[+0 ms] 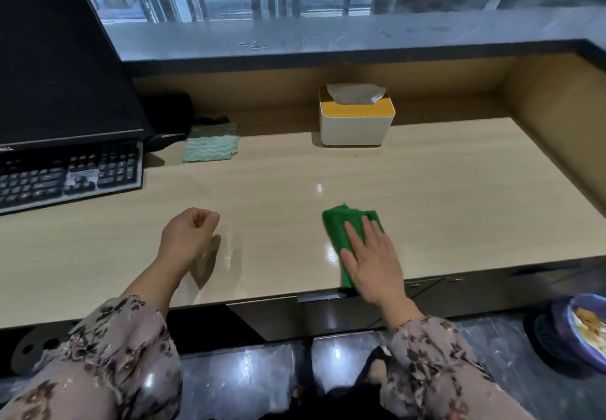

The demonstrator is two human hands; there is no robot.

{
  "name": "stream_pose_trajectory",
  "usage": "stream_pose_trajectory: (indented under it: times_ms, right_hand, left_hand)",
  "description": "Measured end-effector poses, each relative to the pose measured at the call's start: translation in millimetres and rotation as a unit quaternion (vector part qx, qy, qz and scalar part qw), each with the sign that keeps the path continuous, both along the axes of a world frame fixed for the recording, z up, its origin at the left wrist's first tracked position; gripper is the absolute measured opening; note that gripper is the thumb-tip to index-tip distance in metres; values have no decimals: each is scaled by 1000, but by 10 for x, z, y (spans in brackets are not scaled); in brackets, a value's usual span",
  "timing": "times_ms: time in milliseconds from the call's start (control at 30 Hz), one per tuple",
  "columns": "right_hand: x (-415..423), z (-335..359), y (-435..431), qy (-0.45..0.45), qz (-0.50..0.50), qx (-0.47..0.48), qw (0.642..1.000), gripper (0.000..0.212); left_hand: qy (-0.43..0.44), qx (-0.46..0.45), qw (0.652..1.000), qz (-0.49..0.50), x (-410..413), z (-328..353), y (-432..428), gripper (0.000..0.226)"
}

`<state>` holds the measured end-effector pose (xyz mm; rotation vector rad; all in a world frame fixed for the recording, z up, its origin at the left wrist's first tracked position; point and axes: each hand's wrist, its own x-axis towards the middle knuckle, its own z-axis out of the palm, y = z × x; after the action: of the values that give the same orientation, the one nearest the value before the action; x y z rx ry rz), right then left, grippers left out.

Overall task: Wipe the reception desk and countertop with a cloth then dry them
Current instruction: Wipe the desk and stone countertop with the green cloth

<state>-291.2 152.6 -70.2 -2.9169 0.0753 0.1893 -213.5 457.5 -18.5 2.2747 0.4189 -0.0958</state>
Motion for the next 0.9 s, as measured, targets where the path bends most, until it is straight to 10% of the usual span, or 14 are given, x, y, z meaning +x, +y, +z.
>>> stream_pose_trajectory:
  times_ms: [300, 500, 700, 900]
  right_hand:
    - [315, 54, 29, 19, -290, -25, 956, 61]
    - [402, 16, 1452, 29, 16, 12, 999, 61]
    - [694, -6, 1951, 29, 337, -7, 941, 60]
    - [1806, 43, 1534, 25, 307, -25, 951, 58]
  left_hand:
    - [11, -19, 1000, 14, -28, -14, 105, 27]
    - [8, -25, 1000, 17, -115, -11, 240, 36]
    - [-11, -40, 999, 8, 16, -34, 320, 39]
    - [-19, -15, 1000, -18, 258, -72, 277, 37]
